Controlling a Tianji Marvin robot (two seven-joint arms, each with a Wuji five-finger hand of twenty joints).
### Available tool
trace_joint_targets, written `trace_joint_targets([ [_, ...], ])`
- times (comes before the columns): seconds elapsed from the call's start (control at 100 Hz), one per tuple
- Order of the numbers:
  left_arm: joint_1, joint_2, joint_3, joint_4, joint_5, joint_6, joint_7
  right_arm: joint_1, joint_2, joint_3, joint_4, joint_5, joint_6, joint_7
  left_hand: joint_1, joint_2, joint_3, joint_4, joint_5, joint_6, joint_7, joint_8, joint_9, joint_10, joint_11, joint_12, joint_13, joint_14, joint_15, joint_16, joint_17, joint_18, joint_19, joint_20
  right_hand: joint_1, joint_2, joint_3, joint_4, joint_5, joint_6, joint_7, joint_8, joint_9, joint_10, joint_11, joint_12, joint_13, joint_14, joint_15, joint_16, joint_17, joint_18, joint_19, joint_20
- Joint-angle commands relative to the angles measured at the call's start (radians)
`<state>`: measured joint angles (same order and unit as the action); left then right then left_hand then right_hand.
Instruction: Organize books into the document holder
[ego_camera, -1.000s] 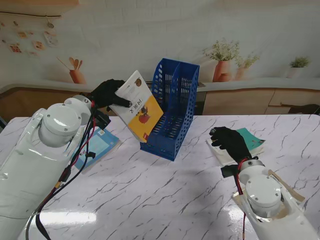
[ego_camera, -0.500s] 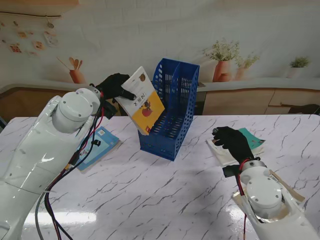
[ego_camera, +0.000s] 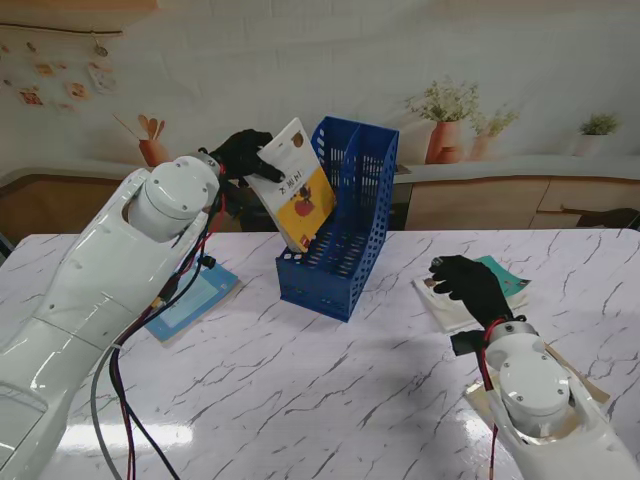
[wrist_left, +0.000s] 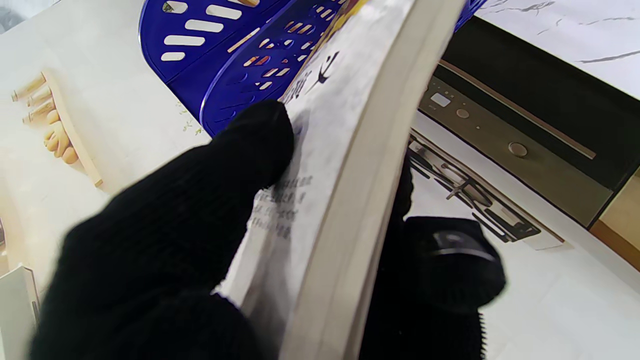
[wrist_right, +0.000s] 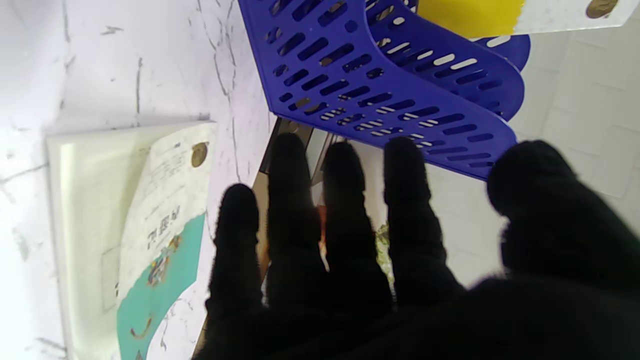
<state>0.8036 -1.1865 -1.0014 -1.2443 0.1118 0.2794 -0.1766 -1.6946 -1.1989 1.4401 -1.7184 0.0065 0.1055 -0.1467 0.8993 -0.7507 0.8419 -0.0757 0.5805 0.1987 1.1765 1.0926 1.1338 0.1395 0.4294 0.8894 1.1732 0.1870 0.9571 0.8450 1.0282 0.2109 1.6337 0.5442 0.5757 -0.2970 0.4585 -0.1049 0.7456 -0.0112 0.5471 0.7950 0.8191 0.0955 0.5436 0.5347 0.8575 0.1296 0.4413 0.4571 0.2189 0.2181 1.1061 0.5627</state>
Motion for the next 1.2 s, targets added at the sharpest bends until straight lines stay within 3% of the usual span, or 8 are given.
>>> trace_joint_targets([
  [0.0,-0.031,-0.014,0.008,0.014,-0.003,-0.033,-0.010,-0.008,-0.005,-0.001,0.000,0.004,-0.004,0.002,0.122,0.053,0.225,0.030,0.081,-0.184,0.148,0.024,0.031,-0.087,-0.016,-0.006,0.086,-0.098,0.065,-0.001,0.030,-0.123,0.112,0.008,-0.025,0.001,0.002,-0.005,0.031,-0.050,0.008,-0.015,0.022,-0.030,-0.003,0.011,0.017,-0.008,-0.014,0.005,-0.010,0.344,-0.010,-0.009],
  [0.19,-0.082,-0.019,0.051,0.086,0.018,-0.059,-0.025,-0.014,-0.005,0.001,-0.005,0.010,0.001,0.007,0.125,0.057,0.218,0.030,0.076,-0.186,0.148,0.024,0.027,-0.088,-0.017,-0.005,0.084,-0.099,0.057,-0.003,0.028,-0.117,0.099,0.003,-0.018,0.014,-0.006,-0.005,0.022,-0.045,0.004,-0.014,0.005,-0.029,0.000,0.013,0.003,-0.011,-0.017,0.004,-0.016,0.331,-0.015,-0.012],
  [0.55,-0.114,-0.056,0.101,0.192,-0.057,-0.111,-0.008,-0.013,-0.002,-0.004,0.000,0.013,-0.003,0.020,0.130,0.060,0.214,0.030,0.073,-0.181,0.147,0.026,0.024,-0.077,-0.022,-0.007,0.085,-0.095,0.053,0.000,0.028,-0.116,0.096,0.002,-0.005,0.029,-0.040,0.006,0.021,-0.036,-0.002,-0.010,-0.002,-0.023,0.004,0.011,-0.006,-0.007,-0.012,0.005,-0.019,0.331,-0.021,-0.013],
  [1.19,-0.166,-0.106,0.186,0.359,-0.102,-0.179,-0.010,-0.016,0.000,0.001,0.009,0.017,-0.013,0.029,0.136,0.067,0.196,0.025,0.063,-0.180,0.144,0.027,0.018,-0.065,-0.032,-0.015,0.084,-0.096,0.044,0.003,0.027,-0.114,0.091,0.001,-0.015,0.019,-0.030,0.003,0.043,-0.053,0.004,-0.009,0.021,-0.026,-0.012,0.010,0.015,-0.005,-0.017,0.006,-0.011,0.346,-0.011,-0.006],
])
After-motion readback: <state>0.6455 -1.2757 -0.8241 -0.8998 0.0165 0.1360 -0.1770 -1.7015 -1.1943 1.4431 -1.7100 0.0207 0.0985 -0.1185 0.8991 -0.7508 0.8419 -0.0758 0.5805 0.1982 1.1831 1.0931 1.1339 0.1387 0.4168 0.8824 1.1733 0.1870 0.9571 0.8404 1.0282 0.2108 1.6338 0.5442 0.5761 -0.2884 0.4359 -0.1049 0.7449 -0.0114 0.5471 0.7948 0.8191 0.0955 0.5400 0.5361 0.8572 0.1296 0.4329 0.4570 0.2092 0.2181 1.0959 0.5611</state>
